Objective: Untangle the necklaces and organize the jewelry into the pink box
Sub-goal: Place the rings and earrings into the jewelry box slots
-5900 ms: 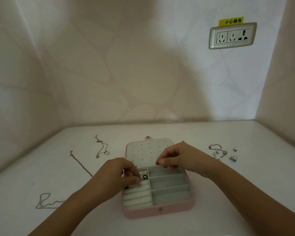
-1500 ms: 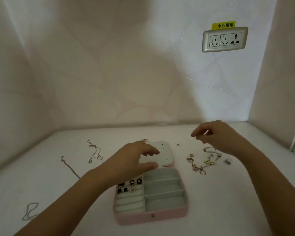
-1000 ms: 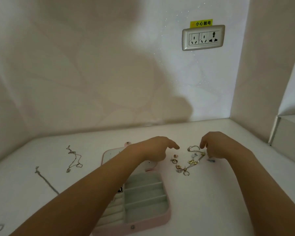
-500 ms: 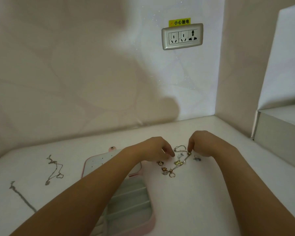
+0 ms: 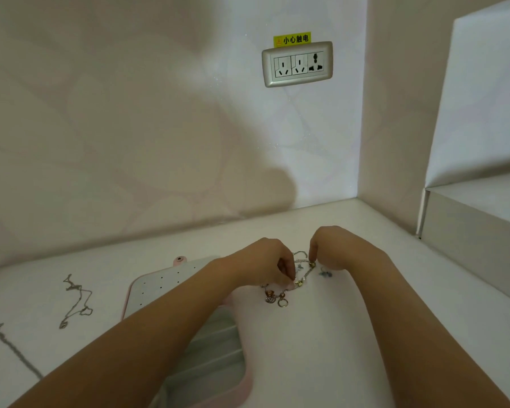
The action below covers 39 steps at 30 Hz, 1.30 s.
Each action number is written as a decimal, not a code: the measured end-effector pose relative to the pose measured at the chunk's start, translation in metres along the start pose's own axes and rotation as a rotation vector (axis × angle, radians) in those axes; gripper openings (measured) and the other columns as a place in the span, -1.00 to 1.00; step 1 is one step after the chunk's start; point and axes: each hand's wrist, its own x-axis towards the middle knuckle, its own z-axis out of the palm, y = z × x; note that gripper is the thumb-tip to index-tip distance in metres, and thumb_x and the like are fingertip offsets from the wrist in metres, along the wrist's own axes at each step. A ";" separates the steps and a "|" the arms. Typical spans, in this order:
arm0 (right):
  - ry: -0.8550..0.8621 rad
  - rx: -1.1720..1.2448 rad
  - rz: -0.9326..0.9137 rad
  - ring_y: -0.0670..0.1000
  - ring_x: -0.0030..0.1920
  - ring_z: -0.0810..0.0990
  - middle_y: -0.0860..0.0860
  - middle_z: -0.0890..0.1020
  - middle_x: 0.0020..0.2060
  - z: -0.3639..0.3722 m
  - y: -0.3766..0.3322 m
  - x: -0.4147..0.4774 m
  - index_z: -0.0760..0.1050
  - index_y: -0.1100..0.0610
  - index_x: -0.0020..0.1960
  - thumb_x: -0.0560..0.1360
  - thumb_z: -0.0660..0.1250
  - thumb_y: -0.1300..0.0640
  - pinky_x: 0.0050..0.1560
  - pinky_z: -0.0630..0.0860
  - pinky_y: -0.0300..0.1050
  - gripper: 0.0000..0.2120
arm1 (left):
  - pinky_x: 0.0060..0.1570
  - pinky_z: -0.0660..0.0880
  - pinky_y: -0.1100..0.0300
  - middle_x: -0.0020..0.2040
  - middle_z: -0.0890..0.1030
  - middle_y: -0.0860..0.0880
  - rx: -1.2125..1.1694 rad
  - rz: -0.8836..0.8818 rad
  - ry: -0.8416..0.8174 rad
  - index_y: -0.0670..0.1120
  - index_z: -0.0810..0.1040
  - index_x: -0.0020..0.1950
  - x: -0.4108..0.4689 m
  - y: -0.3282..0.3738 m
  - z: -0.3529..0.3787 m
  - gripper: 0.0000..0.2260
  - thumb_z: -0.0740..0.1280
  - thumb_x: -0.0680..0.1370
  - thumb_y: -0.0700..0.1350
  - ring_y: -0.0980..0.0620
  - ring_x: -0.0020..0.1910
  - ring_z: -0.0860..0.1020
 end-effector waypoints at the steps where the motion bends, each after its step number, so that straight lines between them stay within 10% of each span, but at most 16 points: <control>1: 0.006 0.009 0.001 0.11 0.10 0.58 0.13 0.61 0.10 0.001 0.000 0.000 0.57 0.23 0.14 0.48 0.16 0.35 0.12 0.54 -0.04 -0.69 | -0.45 0.32 0.52 -0.32 0.53 0.14 -0.002 -0.008 -0.008 -0.10 0.63 -0.11 0.000 0.000 0.000 -0.92 0.48 0.43 -0.15 0.39 -0.49 0.44; 9: 0.271 0.356 -0.046 0.05 -0.07 0.64 0.01 0.66 -0.10 -0.016 -0.018 -0.014 0.64 0.15 -0.07 0.46 0.17 0.40 -0.03 0.58 -0.12 -0.69 | -0.19 0.45 0.29 -0.30 0.64 0.09 -0.348 -0.107 0.108 -0.07 0.66 -0.13 -0.016 -0.001 -0.018 -0.95 0.48 0.43 -0.14 0.20 -0.30 0.55; 15: -0.164 1.035 -0.373 -0.02 -0.07 0.67 0.10 0.71 -0.12 -0.024 -0.046 -0.042 0.65 0.12 0.02 0.39 0.33 0.42 -0.07 0.58 -0.26 -0.69 | -0.23 0.47 0.34 -0.25 0.65 -0.02 -0.744 -0.168 0.252 -0.11 0.64 -0.13 -0.061 -0.001 -0.040 -0.97 0.41 0.49 -0.21 0.16 -0.28 0.57; 21: -0.159 1.283 -0.466 0.06 -0.04 0.68 0.13 0.71 -0.08 -0.014 -0.071 -0.045 0.63 0.22 0.07 0.41 0.40 0.41 -0.02 0.60 -0.19 -0.75 | -0.24 0.47 0.33 -0.27 0.66 0.02 -0.910 -0.225 0.438 -0.12 0.64 -0.12 -0.103 -0.008 -0.036 -0.96 0.40 0.49 -0.22 0.16 -0.28 0.58; 39: 0.001 1.051 -0.599 -0.02 -0.24 0.68 0.04 0.71 -0.28 0.020 -0.131 -0.075 0.69 0.09 -0.11 0.37 0.50 0.27 -0.12 0.61 -0.17 -0.86 | -0.23 0.52 0.37 -0.19 0.71 -0.02 -0.804 -0.363 0.676 -0.13 0.67 -0.08 -0.183 -0.025 -0.014 -0.93 0.39 0.50 -0.19 0.11 -0.19 0.67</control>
